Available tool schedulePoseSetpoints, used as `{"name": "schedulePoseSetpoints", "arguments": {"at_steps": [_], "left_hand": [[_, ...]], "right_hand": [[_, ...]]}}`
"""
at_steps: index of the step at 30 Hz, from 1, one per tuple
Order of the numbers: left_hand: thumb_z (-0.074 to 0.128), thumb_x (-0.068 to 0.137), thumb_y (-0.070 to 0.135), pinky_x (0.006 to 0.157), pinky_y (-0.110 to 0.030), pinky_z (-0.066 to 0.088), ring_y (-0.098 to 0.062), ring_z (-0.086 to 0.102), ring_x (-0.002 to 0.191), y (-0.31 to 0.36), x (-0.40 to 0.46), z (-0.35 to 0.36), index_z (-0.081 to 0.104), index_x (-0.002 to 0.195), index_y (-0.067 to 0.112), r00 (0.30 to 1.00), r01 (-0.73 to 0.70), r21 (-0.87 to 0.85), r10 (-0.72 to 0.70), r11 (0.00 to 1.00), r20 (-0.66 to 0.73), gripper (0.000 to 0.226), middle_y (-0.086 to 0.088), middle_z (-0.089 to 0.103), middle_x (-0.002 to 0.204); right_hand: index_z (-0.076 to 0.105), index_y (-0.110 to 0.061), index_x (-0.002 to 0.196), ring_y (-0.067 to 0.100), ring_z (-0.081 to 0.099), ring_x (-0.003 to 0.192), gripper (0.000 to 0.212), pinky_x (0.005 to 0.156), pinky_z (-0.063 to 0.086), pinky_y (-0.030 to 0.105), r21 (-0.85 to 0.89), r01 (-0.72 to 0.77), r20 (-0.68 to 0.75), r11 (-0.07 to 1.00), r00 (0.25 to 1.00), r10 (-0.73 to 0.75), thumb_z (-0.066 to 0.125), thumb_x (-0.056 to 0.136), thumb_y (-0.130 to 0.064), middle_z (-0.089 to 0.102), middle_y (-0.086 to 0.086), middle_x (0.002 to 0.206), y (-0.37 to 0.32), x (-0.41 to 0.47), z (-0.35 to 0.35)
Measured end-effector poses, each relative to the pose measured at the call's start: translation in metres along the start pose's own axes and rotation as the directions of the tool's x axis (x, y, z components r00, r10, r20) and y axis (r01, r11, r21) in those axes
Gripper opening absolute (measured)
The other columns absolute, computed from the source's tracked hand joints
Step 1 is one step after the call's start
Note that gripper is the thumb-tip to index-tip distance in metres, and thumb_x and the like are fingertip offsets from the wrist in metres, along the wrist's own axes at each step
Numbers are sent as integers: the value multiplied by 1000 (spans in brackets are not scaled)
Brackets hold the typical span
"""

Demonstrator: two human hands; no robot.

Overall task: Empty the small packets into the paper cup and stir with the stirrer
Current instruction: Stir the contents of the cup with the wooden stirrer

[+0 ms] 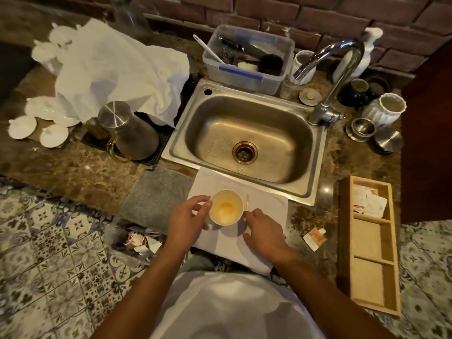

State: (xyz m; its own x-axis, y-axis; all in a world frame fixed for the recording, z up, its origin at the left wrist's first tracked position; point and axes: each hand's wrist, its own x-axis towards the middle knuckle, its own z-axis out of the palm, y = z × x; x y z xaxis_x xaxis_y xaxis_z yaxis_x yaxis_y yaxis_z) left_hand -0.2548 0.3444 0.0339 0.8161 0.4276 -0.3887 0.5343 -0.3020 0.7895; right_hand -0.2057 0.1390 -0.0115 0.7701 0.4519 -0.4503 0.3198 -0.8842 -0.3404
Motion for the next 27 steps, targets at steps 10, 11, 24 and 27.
{"name": "schedulePoseSetpoints", "arguments": {"at_steps": [10, 11, 24, 27], "left_hand": [[62, 97, 33, 57, -41, 61, -15, 72, 55, -6, 8, -2, 70, 119, 26, 996, -3, -11, 4, 1000, 91, 24, -1, 75, 69], [63, 97, 31, 54, -40, 60, -18, 72, 54, -6, 7, -2, 70, 119, 25, 995, 11, -52, -6, 999, 101, 24, -2, 75, 69], [62, 98, 28, 52, -38, 58, -31, 73, 61, -6, 7, -4, 68, 119, 23, 986, 18, -176, 11, 984, 166, 22, -12, 75, 72], [62, 98, 29, 52, -36, 57, -28, 73, 60, -6, 6, -3, 66, 115, 28, 986, 22, -184, 9, 983, 165, 18, -12, 75, 73]], "right_hand": [[61, -28, 120, 22, 63, 95, 34, 78, 57, 33, 23, -83, 0, 996, 997, 83, 69, 87, -21, 54, -1, 118, 2, 10, 12], [61, -28, 119, 22, 63, 95, 34, 78, 56, 32, 35, -92, -3, 995, 996, 93, 69, 87, -21, 53, -1, 118, 2, 11, 13], [53, -21, 125, 26, 66, 94, 40, 78, 59, 37, 103, -215, -35, 971, 975, 219, 62, 87, -13, 54, 4, 119, -4, 12, 17], [51, -19, 120, 29, 69, 93, 30, 78, 57, 38, 126, -307, -34, 943, 949, 313, 59, 93, -26, 62, 5, 111, -5, 11, 16]]}}
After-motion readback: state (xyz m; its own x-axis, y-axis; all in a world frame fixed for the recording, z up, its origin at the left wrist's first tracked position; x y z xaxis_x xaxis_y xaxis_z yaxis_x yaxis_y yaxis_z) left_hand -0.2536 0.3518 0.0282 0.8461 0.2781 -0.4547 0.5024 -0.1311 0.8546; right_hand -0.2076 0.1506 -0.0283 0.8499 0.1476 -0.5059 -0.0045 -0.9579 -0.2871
